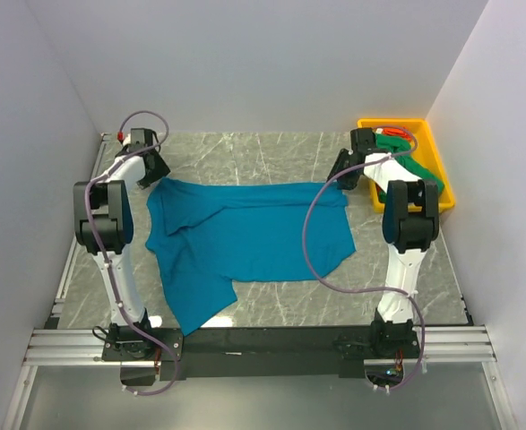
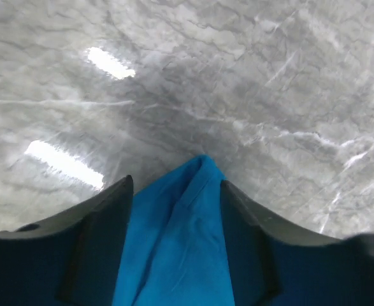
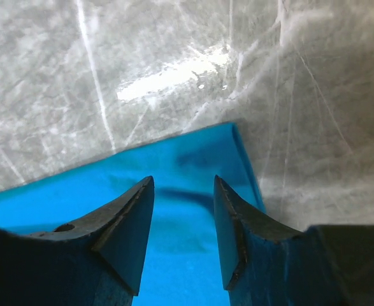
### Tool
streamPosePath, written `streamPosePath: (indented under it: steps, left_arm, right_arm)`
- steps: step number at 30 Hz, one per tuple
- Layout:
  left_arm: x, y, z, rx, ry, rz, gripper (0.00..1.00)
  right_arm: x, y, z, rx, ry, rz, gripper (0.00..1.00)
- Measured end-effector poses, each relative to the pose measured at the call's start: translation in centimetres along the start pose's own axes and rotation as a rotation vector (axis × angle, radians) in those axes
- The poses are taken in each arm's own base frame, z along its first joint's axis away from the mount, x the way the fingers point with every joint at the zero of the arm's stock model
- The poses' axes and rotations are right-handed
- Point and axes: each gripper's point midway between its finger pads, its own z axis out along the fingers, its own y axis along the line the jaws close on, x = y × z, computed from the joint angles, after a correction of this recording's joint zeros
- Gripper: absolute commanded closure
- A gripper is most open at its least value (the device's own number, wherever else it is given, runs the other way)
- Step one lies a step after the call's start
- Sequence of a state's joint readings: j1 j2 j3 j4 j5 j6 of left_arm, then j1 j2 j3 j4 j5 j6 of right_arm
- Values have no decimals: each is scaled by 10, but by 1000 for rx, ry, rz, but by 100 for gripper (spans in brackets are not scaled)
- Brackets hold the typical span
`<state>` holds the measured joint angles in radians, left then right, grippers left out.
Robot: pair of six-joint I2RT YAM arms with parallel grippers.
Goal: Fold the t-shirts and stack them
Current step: Fold the tshirt
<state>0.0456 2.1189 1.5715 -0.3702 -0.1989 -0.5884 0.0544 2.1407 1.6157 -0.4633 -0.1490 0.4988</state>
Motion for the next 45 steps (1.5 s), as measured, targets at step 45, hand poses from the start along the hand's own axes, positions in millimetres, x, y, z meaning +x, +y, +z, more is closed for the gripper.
streamPosePath:
  steps: [45]
  left_arm:
    - [93,119,-201,-3,-121,-83,16]
  right_arm:
    - [188,-54,-96,384,98,-290,59]
